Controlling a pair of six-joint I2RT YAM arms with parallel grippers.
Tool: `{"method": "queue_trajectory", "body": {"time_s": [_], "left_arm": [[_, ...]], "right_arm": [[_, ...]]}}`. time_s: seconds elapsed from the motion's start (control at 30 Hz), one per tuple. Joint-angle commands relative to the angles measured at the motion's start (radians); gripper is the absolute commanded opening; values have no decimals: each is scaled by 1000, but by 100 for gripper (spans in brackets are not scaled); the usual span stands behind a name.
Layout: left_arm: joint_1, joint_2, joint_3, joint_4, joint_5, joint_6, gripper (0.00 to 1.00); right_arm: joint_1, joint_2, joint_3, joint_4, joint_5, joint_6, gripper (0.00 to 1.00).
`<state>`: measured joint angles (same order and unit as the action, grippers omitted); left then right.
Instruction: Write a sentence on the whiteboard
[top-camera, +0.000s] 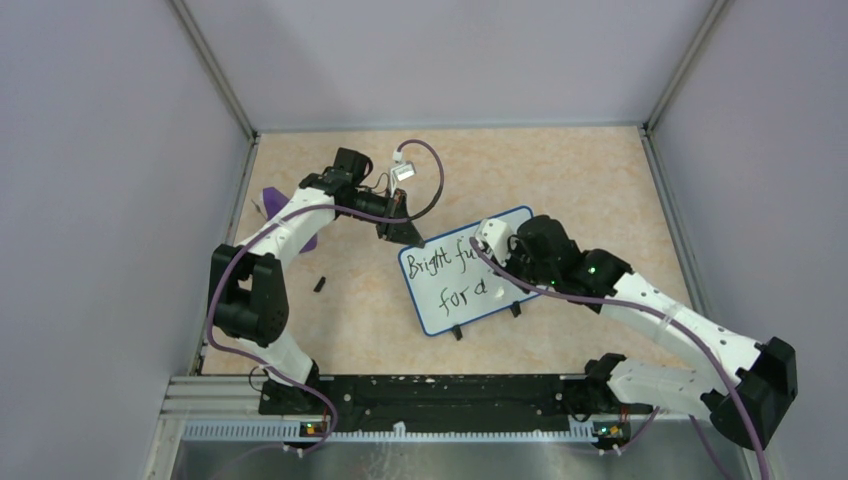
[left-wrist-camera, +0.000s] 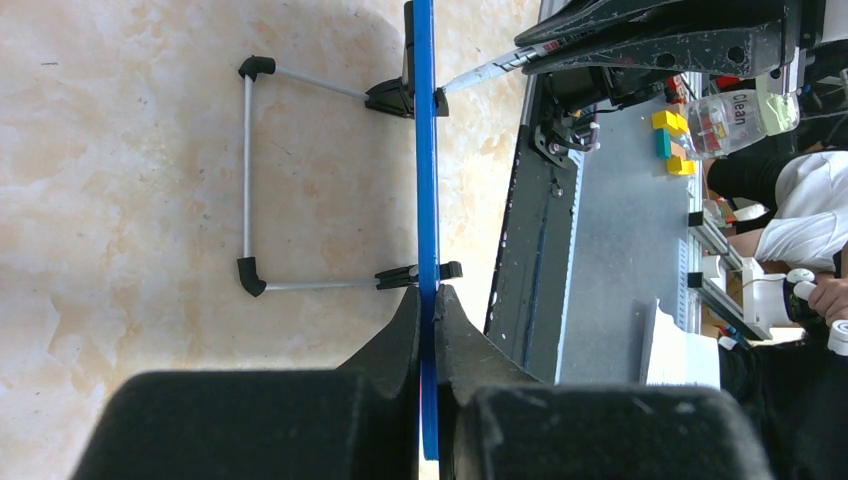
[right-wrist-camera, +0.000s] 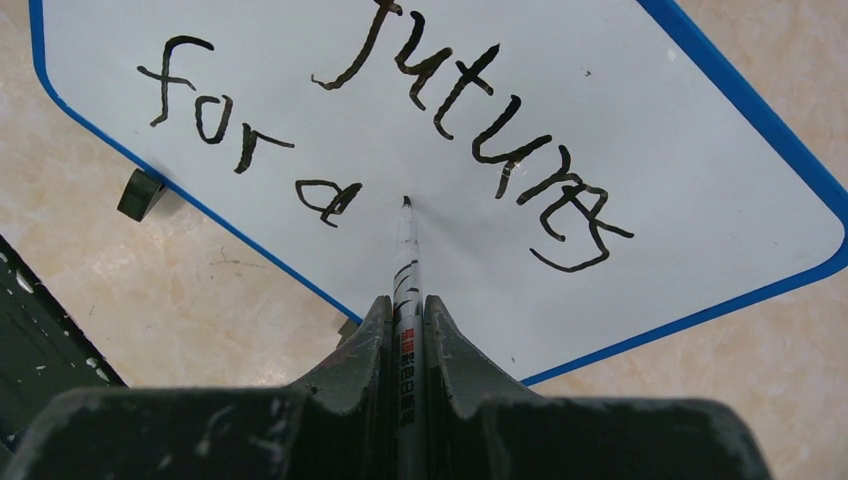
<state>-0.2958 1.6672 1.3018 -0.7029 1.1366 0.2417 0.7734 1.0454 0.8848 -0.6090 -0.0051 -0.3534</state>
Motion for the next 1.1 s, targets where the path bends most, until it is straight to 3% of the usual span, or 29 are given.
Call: {"method": "queue_trajectory", "body": {"time_s": [0.0, 0.73, 1.07], "left_arm": [[6, 9, -6, -9, -60, 46, 0], [6, 9, -13, -4, -64, 48, 0], [6, 8, -7, -8, -63, 46, 0]], "right_arm": [[-14, 7, 38, 53, 27, 22, 0], [-13, 14, -53, -50, -74, -83, 0], [-13, -44, 53, -84, -49, -65, 0]]}}
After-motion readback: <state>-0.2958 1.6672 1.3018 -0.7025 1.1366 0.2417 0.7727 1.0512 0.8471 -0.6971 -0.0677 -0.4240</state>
